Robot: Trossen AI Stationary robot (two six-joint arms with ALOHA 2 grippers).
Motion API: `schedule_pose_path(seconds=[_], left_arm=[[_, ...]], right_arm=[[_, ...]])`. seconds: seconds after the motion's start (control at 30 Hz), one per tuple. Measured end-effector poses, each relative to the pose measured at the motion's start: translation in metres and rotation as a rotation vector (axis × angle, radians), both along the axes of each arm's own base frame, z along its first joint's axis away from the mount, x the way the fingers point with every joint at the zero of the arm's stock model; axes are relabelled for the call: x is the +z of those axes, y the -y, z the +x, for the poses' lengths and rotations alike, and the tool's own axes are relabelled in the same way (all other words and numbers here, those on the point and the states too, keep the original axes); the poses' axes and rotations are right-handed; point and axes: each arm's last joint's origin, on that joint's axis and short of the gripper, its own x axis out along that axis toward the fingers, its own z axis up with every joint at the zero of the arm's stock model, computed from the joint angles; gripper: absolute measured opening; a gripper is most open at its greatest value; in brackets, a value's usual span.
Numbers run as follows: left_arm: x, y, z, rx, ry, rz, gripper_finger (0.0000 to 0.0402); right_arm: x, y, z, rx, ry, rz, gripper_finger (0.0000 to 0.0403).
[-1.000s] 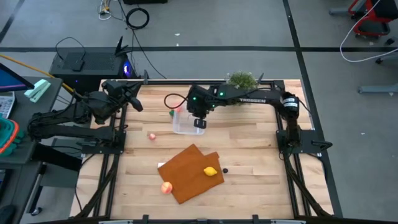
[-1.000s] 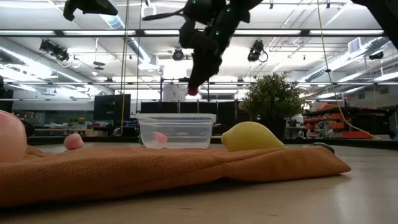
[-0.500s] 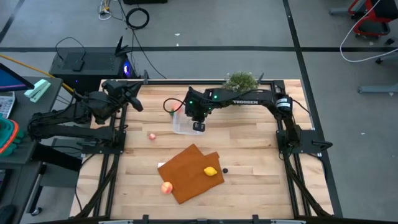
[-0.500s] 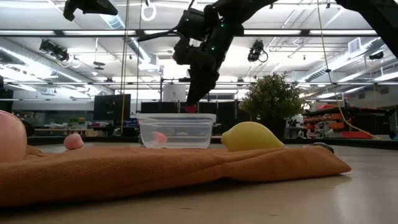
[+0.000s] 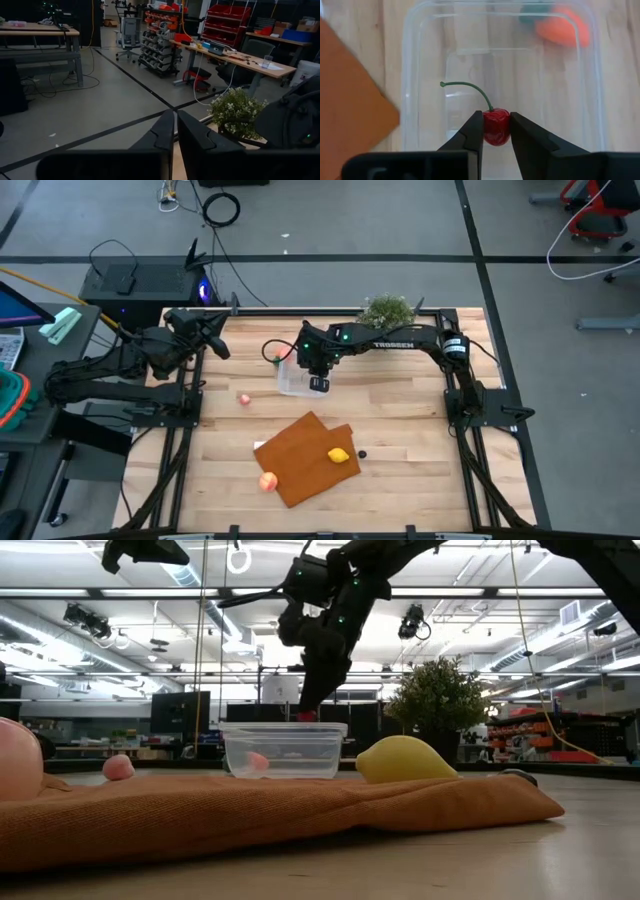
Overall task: Pick and placing Produce into tupperware
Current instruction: Put the red cherry into the transparent bin
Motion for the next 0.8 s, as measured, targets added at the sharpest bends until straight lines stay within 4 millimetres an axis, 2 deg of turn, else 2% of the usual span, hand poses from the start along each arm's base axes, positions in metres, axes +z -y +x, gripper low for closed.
schedule_pose_path(seconds=[0.27, 0.8], left_arm=[[0.0000, 0.0000, 0.0000, 0.000, 0.000, 0.000, 0.0028], [-0.0001, 0.0001, 0.0000, -0.001, -0.001, 0.000, 0.0023]], right_arm=[[0.0000, 0.0003, -0.0001, -0.007, -0.001, -0.002, 0.0074], [-0.0056, -0.0003, -0.0018, -0.024, -0.043, 0.017, 0.0075]])
